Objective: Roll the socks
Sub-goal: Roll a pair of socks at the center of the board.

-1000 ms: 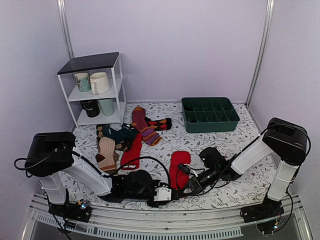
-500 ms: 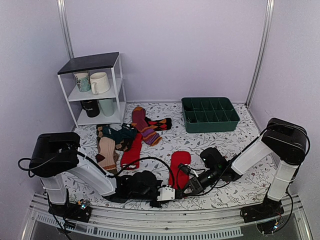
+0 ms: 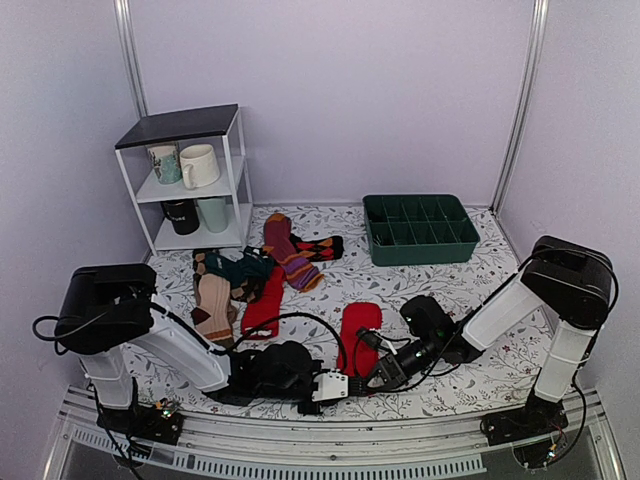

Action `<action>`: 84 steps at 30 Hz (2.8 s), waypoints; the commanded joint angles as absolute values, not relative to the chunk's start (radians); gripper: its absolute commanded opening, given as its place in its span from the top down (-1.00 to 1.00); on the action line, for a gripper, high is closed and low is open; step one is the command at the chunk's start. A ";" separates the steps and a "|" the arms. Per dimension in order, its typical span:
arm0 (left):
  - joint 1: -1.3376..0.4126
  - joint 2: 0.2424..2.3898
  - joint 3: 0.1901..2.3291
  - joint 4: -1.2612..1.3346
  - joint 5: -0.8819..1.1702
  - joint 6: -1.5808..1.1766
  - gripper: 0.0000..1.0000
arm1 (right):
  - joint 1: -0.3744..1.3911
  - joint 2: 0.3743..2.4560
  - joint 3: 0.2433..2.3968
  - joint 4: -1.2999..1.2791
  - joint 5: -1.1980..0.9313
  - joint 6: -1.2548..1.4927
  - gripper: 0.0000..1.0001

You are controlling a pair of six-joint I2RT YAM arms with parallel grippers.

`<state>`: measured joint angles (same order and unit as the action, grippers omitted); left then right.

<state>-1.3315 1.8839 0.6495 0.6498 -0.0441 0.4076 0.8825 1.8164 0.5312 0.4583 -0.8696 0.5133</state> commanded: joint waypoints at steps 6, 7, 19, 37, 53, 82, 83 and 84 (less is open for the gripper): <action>-1.337 1.899 0.635 0.560 -0.007 0.387 0.86 | 0.889 1.882 0.493 0.343 -0.830 0.527 0.98; -1.337 1.900 0.637 0.561 0.000 0.386 0.88 | 0.888 1.882 0.492 0.346 -0.830 0.528 0.98; -1.232 1.869 0.707 0.309 0.276 0.163 1.00 | 0.884 1.641 0.493 0.356 -0.618 0.414 0.20; -1.109 2.012 0.766 0.098 0.532 0.002 1.00 | 1.206 1.399 0.244 0.681 -0.052 -0.106 0.03; -1.097 2.020 0.762 0.104 0.546 0.012 1.00 | 1.293 1.559 0.345 0.582 0.031 -0.142 0.03; -1.096 2.028 0.766 0.100 0.556 0.019 1.00 | 1.293 1.531 0.351 0.613 0.048 -0.171 0.02; -1.097 2.027 0.765 0.100 0.555 0.019 1.00 | 1.293 1.547 0.354 0.625 0.049 -0.172 0.02; -1.096 2.026 0.765 0.100 0.555 0.020 1.00 | 1.293 1.561 0.356 0.638 0.048 -0.173 0.02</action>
